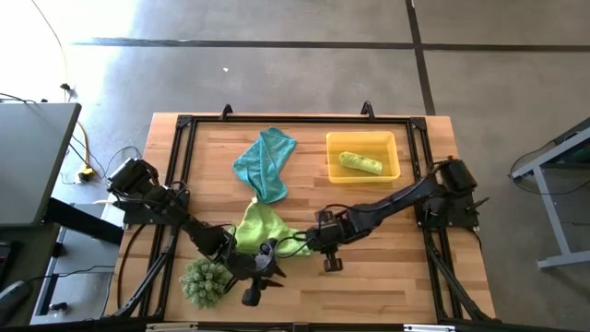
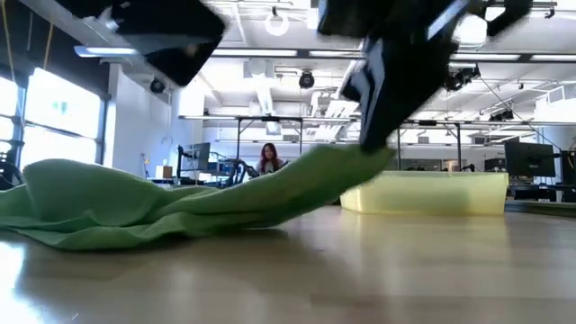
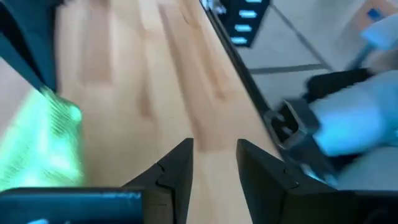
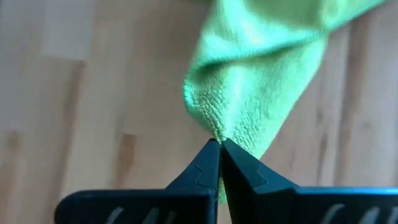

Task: Roll microfiber towels into tight, uniform cylinder then place into a basket
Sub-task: Roll the green towel

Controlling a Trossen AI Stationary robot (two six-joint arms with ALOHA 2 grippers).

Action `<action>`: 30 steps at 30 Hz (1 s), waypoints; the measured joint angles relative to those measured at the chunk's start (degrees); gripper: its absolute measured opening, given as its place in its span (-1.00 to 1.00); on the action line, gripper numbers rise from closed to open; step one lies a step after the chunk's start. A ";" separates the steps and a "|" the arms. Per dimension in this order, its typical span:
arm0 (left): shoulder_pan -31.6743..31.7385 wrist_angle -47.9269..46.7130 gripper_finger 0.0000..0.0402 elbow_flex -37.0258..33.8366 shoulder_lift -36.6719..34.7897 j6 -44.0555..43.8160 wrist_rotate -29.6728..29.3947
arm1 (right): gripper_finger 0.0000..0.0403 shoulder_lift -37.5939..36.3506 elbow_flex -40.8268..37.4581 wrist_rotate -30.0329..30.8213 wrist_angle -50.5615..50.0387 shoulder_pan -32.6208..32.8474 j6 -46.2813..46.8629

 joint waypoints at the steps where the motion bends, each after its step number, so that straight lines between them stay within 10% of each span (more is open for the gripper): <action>1: 0.26 -0.02 -0.44 0.62 0.00 2.44 -1.34 | -1.00 -1.60 0.04 0.93 -0.14 0.50 0.78; 16: 5.90 -0.07 -0.44 10.40 0.00 25.98 -12.67 | -1.00 -18.55 0.20 9.59 -0.07 9.26 -11.84; 30: 9.40 2.49 -0.44 12.45 0.00 27.49 0.95 | -1.00 -20.70 0.22 12.46 5.20 10.12 -28.26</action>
